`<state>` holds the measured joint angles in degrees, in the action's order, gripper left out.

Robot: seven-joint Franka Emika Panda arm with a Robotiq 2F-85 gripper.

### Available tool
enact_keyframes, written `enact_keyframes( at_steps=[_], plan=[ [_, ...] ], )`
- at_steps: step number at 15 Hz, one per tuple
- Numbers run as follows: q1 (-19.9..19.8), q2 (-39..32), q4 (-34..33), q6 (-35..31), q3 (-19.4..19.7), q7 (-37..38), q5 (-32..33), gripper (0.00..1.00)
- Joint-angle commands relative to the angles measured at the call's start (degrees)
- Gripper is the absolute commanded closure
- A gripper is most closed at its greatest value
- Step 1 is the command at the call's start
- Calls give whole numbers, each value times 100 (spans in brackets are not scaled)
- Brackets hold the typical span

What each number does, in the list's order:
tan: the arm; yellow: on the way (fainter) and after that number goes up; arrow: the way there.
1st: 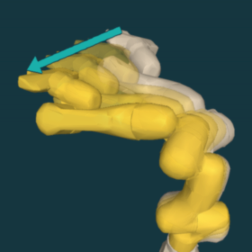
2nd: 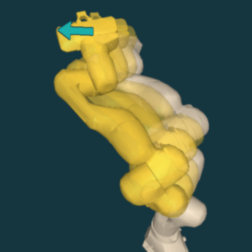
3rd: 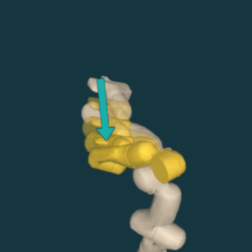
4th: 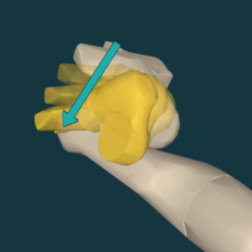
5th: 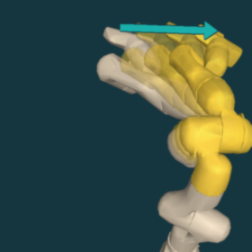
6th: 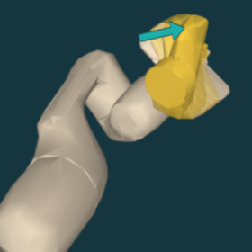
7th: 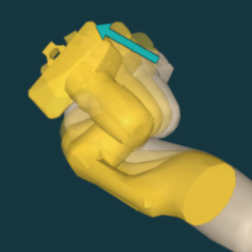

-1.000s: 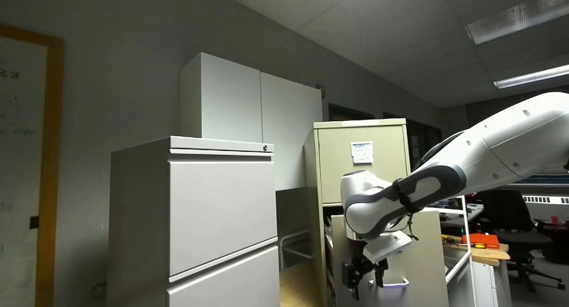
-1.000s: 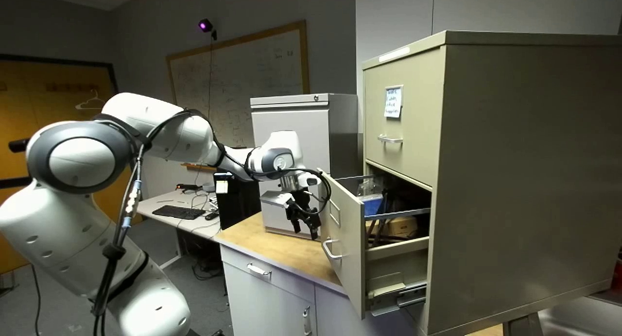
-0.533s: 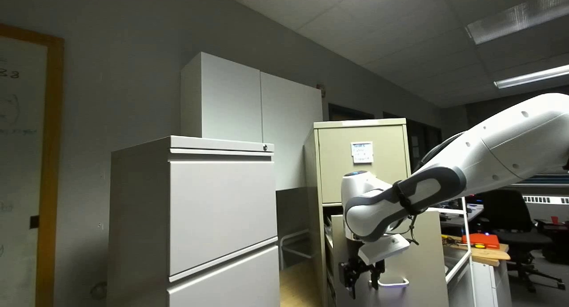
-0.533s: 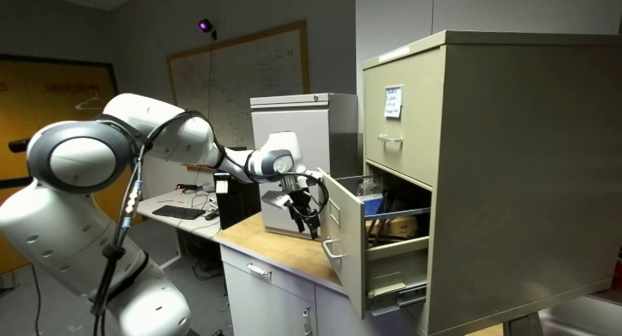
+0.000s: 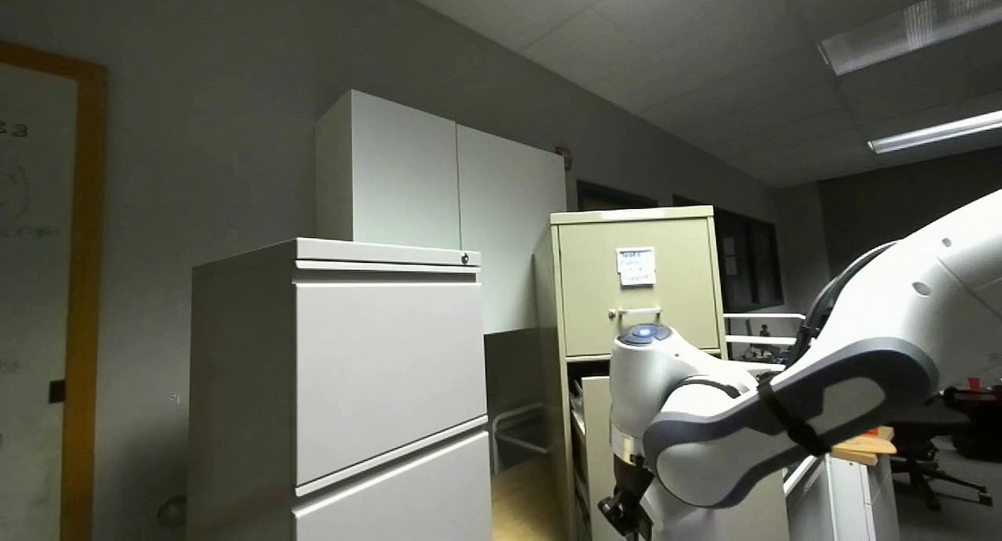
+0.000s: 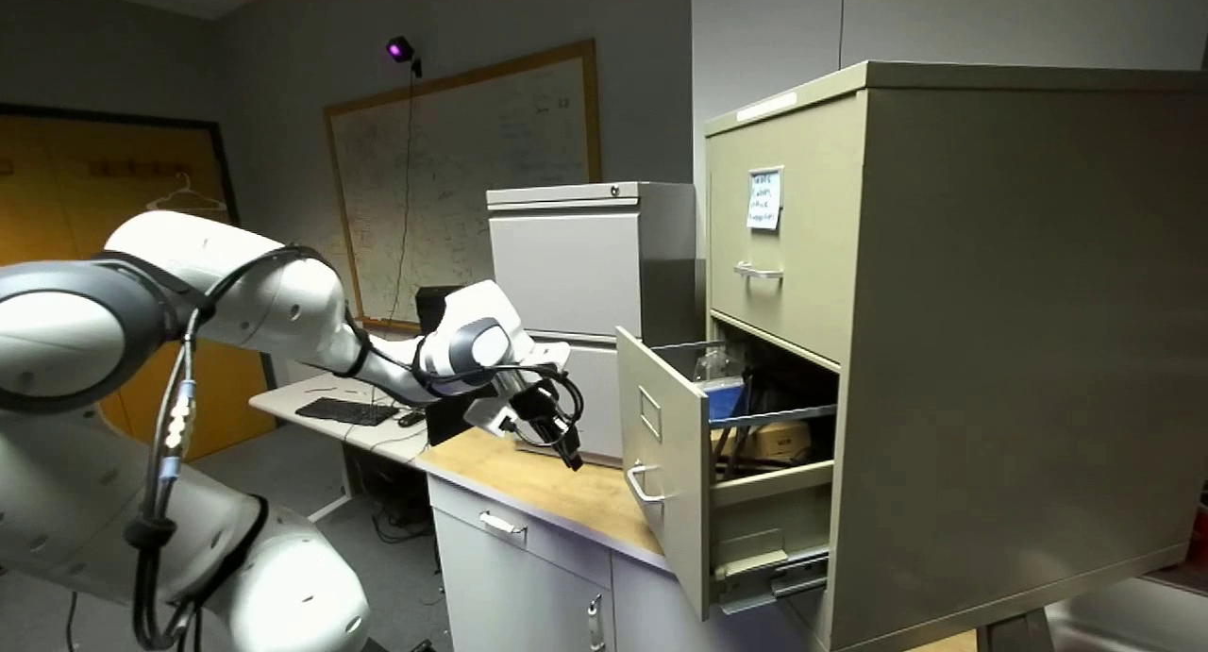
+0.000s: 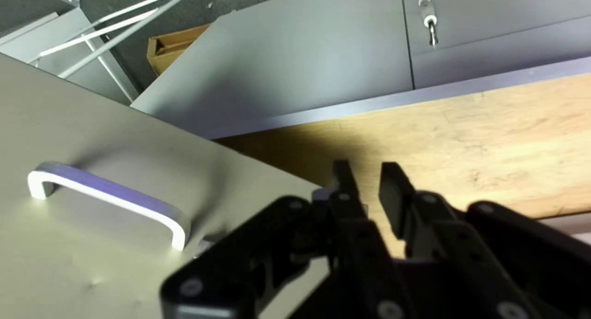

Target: Close the bottom drawer of the cabinet at the right

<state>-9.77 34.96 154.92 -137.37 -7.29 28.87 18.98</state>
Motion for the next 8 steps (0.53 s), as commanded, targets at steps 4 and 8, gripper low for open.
enact_keyframes(
  at_steps=[4, 8],
  plan=[
    [-777, 1008, 522, -1210, -924, 1254, 265, 100],
    [-1802, 992, 493, -2229, -1625, 2191, 327, 100]
  ],
)
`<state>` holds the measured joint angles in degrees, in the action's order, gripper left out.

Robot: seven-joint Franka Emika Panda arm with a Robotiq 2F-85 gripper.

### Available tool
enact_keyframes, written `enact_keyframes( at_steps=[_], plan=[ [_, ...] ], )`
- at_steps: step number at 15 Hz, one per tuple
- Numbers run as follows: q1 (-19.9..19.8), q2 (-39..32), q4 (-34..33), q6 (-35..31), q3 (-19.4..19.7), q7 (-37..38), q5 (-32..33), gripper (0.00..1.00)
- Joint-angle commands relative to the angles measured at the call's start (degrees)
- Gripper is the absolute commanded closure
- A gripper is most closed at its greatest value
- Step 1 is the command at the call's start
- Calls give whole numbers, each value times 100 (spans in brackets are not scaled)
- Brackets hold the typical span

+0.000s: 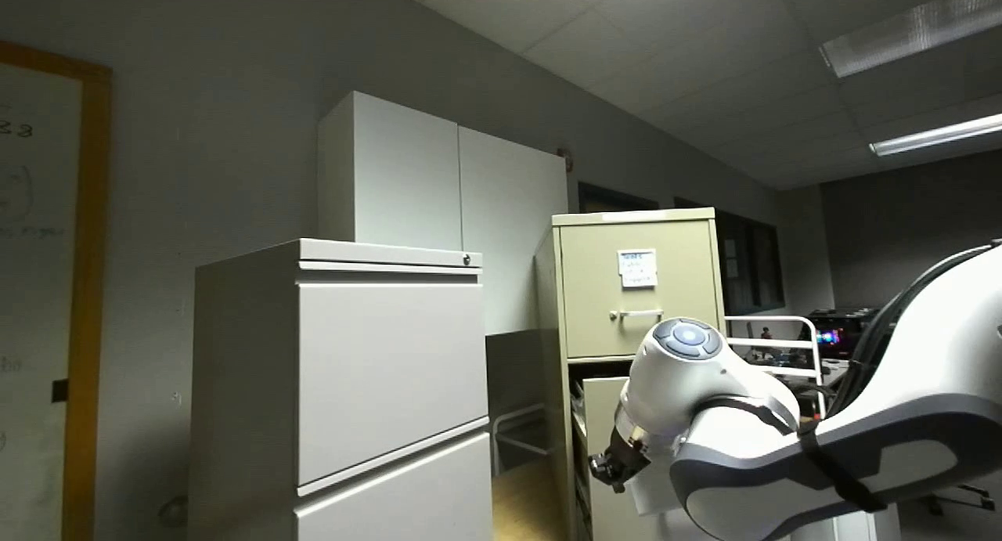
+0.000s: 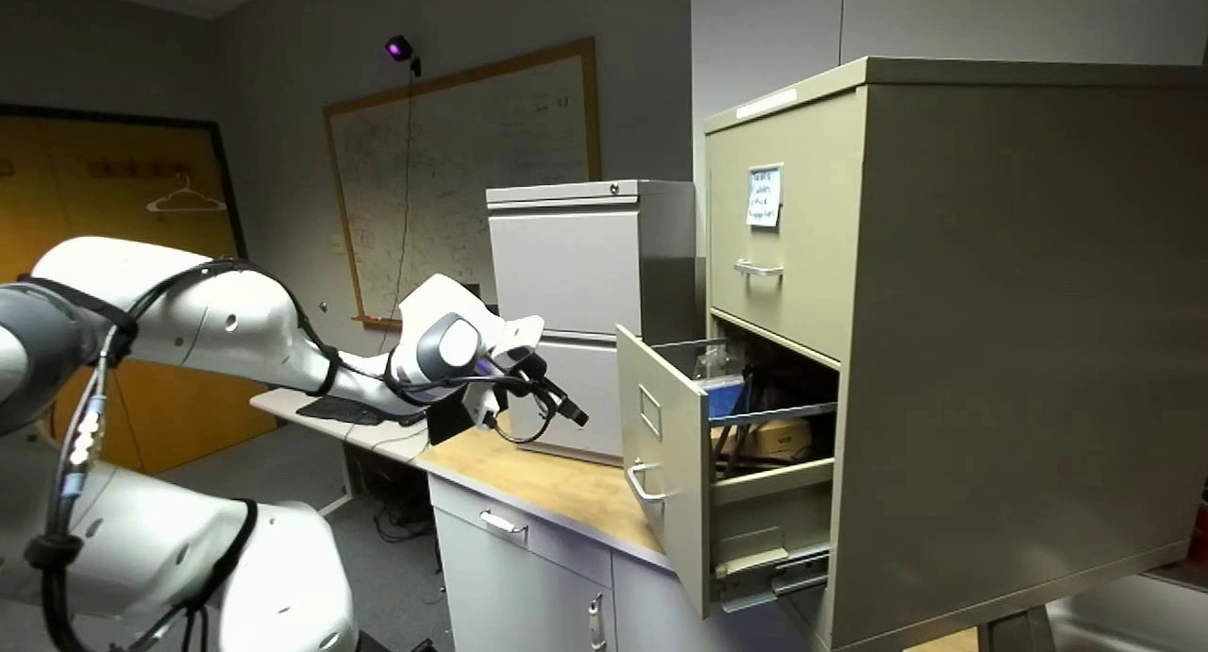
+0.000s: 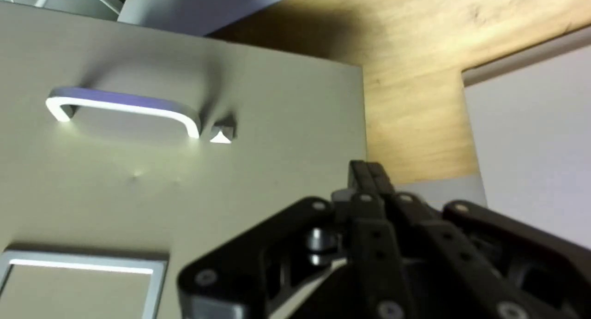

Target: Close the bottom drawer of the cabinet at the right

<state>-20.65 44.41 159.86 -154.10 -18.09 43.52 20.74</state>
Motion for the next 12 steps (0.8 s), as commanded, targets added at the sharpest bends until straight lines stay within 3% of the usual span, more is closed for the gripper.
enact_keyframes(
  at_steps=[1, 3, 7, 12],
  plan=[
    [-1077, 31, 1, -819, -756, 968, 175, 100],
    [-1944, -73, -47, -1439, -1130, 1332, 235, 100],
    [-3693, 22, -278, -2257, -2230, 2319, 347, 100],
    [-5480, 289, -1058, -2205, -3749, 3554, 408, 100]
  ],
)
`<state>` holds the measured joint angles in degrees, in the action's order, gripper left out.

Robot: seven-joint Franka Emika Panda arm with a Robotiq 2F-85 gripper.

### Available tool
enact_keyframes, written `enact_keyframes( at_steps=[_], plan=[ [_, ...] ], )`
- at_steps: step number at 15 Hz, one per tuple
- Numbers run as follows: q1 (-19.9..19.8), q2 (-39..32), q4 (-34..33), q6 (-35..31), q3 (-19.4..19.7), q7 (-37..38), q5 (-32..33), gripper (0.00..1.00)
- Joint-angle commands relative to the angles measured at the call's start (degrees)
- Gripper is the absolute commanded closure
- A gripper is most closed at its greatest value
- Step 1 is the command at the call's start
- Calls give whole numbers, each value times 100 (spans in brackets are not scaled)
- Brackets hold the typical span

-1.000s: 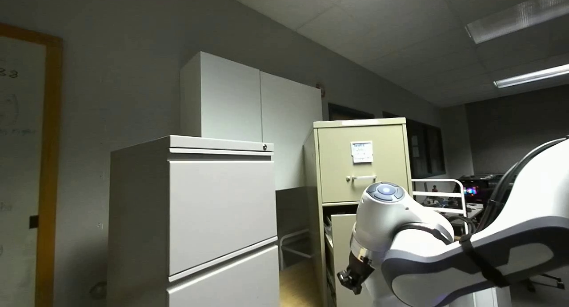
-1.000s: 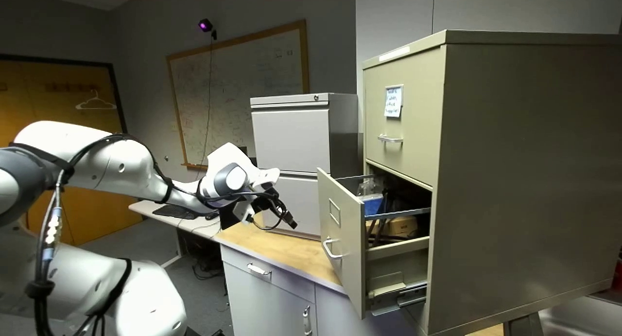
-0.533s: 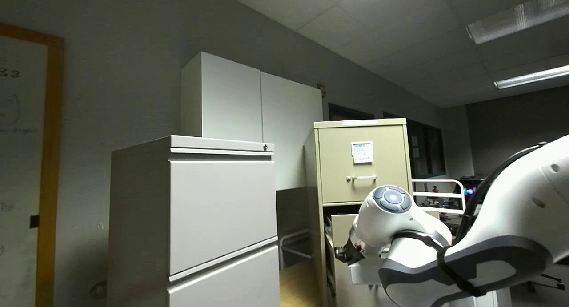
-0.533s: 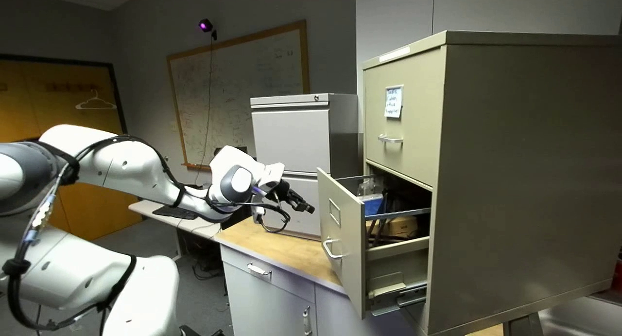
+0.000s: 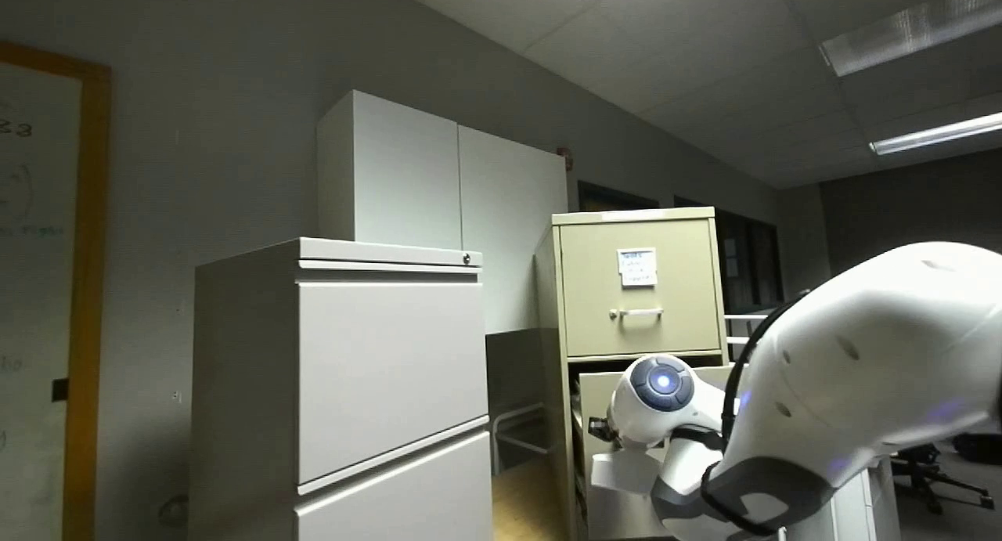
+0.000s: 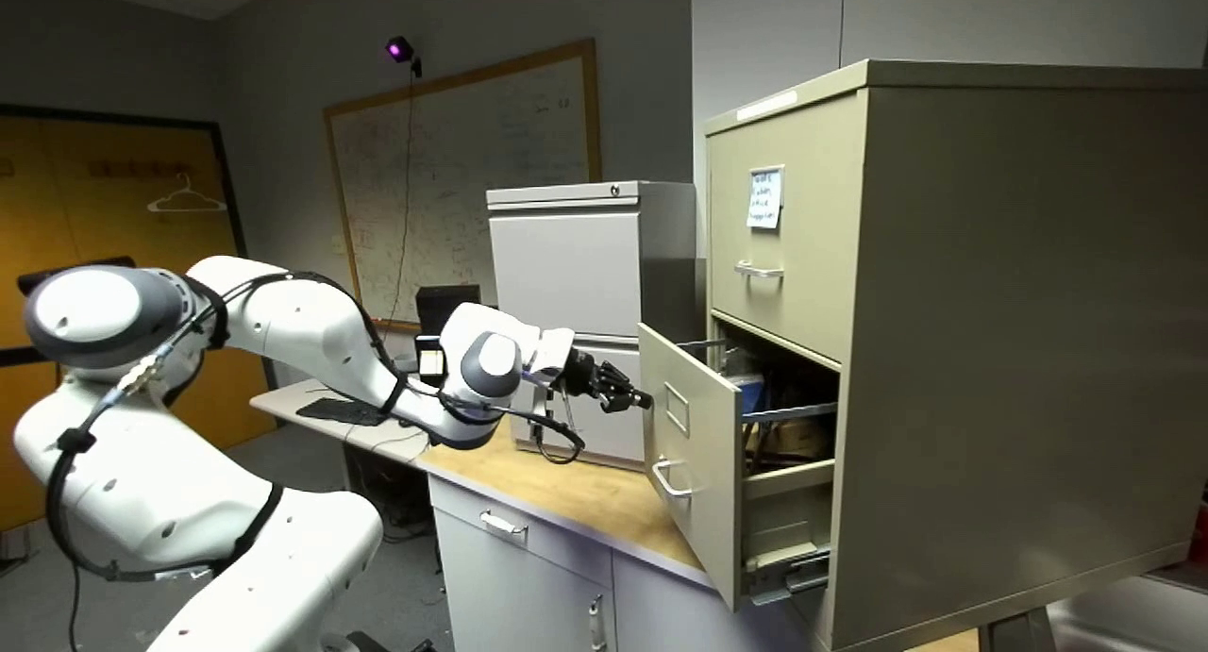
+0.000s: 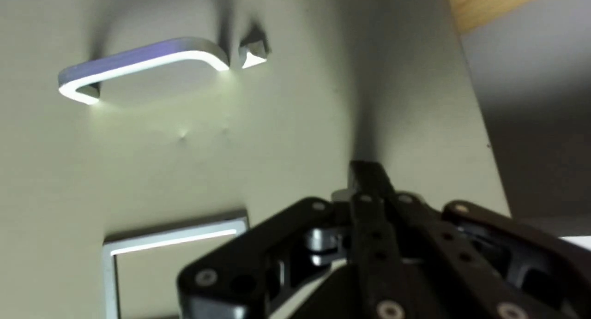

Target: Close the bottom drawer of the cabinet at the right

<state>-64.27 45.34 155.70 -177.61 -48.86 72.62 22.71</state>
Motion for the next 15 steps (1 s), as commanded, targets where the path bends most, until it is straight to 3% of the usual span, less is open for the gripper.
enact_keyframes(
  at_steps=[1, 8, 15],
  plan=[
    [-1455, 268, -810, 198, -954, 830, 195, 100],
    [-3625, 623, -2235, 1054, -2494, 1547, 105, 100],
    [-5482, 505, -3754, 1907, -3607, 1359, 84, 100]
  ],
)
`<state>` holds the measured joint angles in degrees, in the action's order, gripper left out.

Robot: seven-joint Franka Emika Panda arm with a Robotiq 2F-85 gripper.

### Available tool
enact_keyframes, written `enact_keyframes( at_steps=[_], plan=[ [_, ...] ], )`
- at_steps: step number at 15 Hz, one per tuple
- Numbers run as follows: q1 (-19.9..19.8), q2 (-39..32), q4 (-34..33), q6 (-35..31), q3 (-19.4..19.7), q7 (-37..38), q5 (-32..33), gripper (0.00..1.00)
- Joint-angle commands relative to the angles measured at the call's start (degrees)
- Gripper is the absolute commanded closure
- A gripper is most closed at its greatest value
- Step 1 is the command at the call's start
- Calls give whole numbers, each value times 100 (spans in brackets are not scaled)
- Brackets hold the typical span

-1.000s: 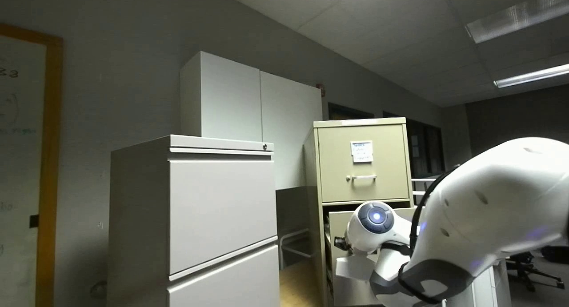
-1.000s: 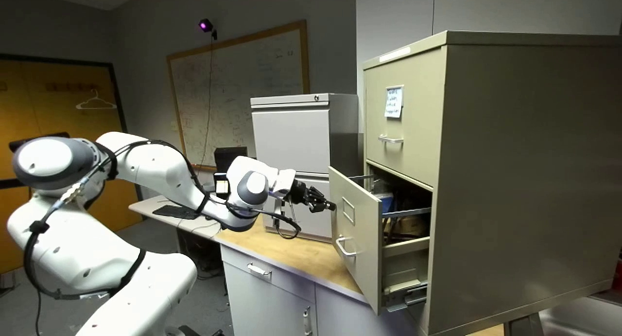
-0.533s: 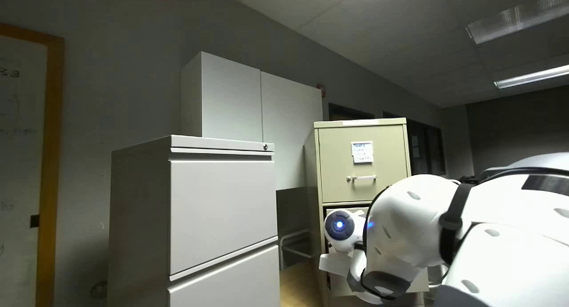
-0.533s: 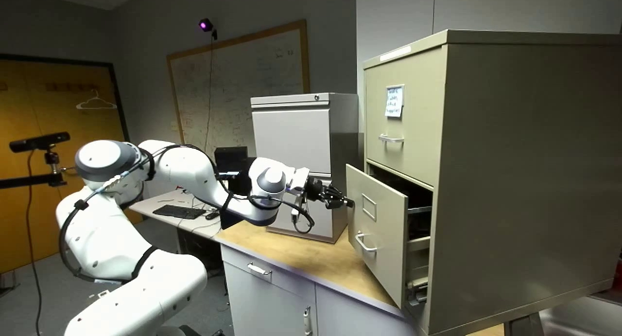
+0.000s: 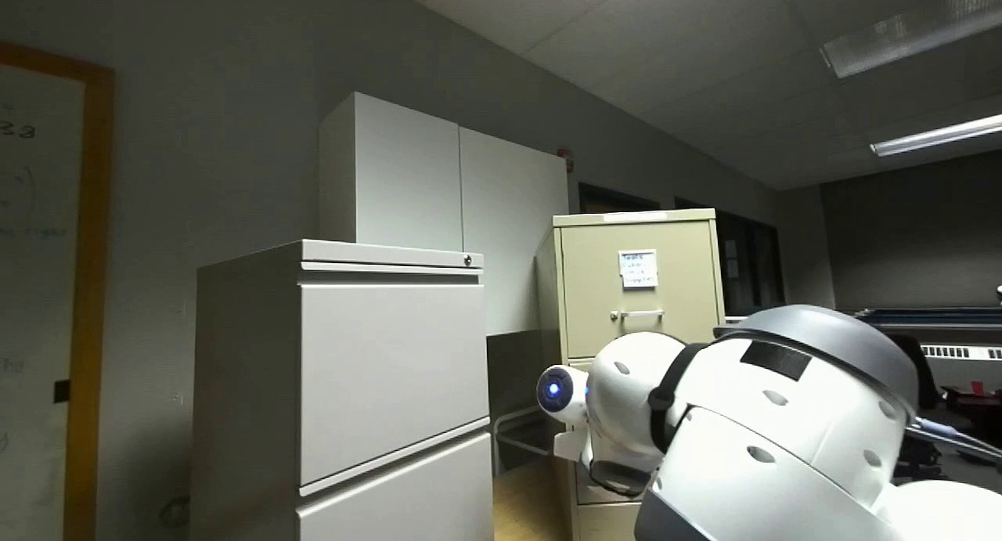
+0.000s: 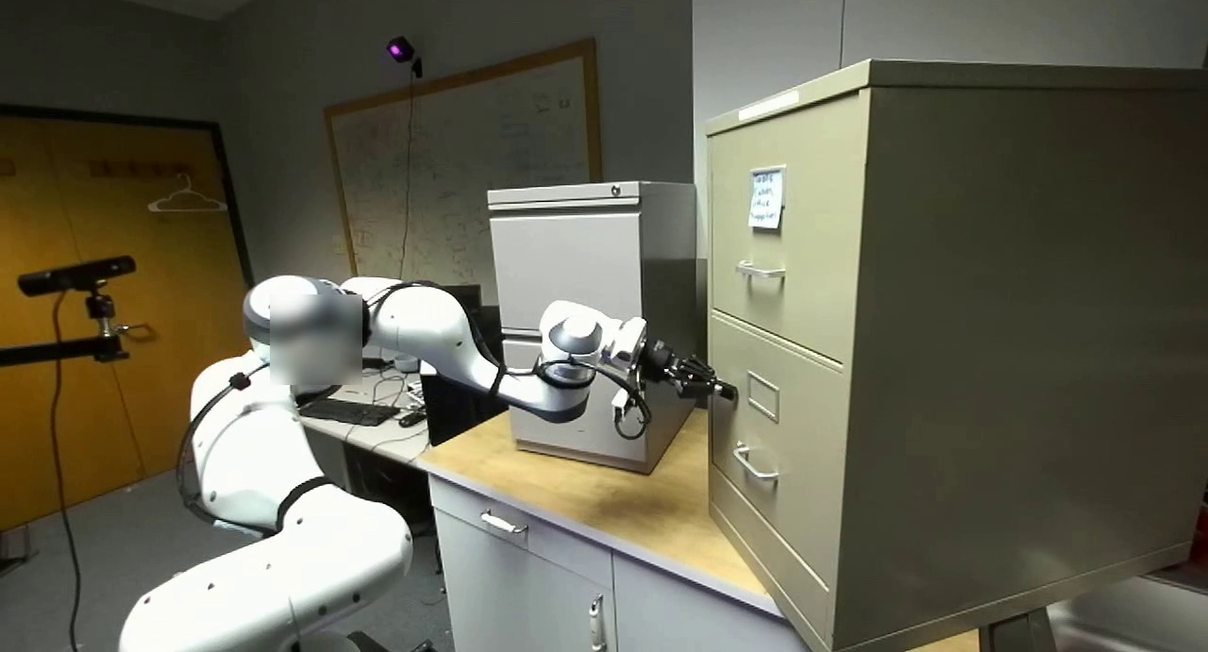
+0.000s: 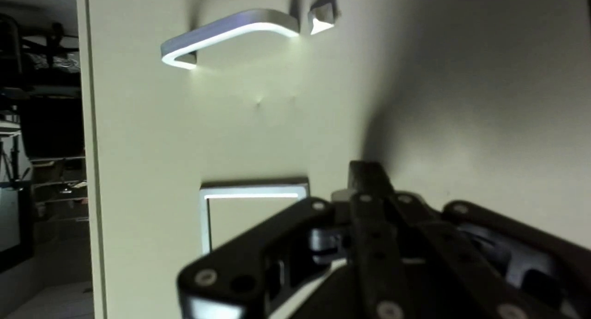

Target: Close the bottom drawer of the cabinet at the right

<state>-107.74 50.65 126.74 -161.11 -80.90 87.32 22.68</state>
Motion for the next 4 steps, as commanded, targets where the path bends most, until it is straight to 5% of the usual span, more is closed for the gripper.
enact_keyframes(
  at_steps=[1, 4],
  plan=[
    [-1205, -54, -911, 282, -455, -118, 75, 100],
    [-1205, -62, -819, 103, -414, -188, 153, 100]
  ],
)
